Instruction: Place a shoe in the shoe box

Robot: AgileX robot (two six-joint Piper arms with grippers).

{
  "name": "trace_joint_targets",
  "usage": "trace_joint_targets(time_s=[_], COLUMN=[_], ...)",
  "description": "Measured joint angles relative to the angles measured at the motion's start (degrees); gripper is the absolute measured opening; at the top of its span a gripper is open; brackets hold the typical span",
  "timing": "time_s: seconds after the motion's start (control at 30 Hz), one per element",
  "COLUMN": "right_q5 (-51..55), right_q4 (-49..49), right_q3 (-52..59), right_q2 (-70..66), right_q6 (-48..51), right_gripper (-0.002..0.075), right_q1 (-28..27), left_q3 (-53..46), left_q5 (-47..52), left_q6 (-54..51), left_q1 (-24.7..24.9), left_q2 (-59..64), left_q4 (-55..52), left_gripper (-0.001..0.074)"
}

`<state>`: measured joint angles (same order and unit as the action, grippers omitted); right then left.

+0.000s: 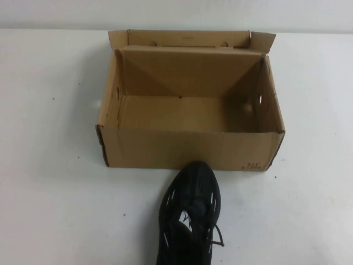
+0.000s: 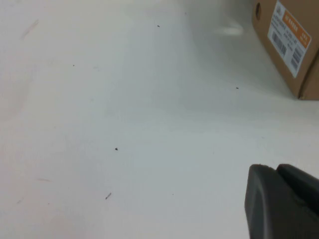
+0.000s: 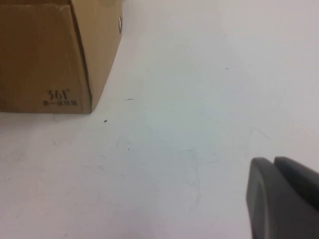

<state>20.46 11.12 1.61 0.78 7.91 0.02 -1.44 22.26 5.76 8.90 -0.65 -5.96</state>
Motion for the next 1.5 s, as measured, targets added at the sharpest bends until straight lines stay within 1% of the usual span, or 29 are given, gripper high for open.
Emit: trace_joint_targets(time_s=[1.23, 1.37, 1.43, 1.5], right_q5=[0.0, -3.69, -8.24, -15.29], right_q4=[0.0, 0.0, 0.0, 0.02], right_q3=[0.0, 0.09, 0.09, 0.09], right_q2=[0.0, 0.0, 0.0, 0.0], right_q6=[0.0, 0.0, 0.0, 0.0], right_gripper=[-0.0017, -0.0017, -0.0017, -0.0017], right_q1=[0.0, 0.0, 0.0, 0.0], left_q3=[0.0, 0.0, 0.0, 0.0], left_q5=[-0.34, -3.59, -6.94, -13.06], left_q6=[0.0, 0.0, 0.0, 0.0], left_q1=[0.0, 0.0, 0.0, 0.0], left_q2=[0.0, 0.0, 0.0, 0.0], left_q4=[0.0, 0.0, 0.0, 0.0], left_gripper=[-0.0002, -0.0002, -0.0002, -0.0002])
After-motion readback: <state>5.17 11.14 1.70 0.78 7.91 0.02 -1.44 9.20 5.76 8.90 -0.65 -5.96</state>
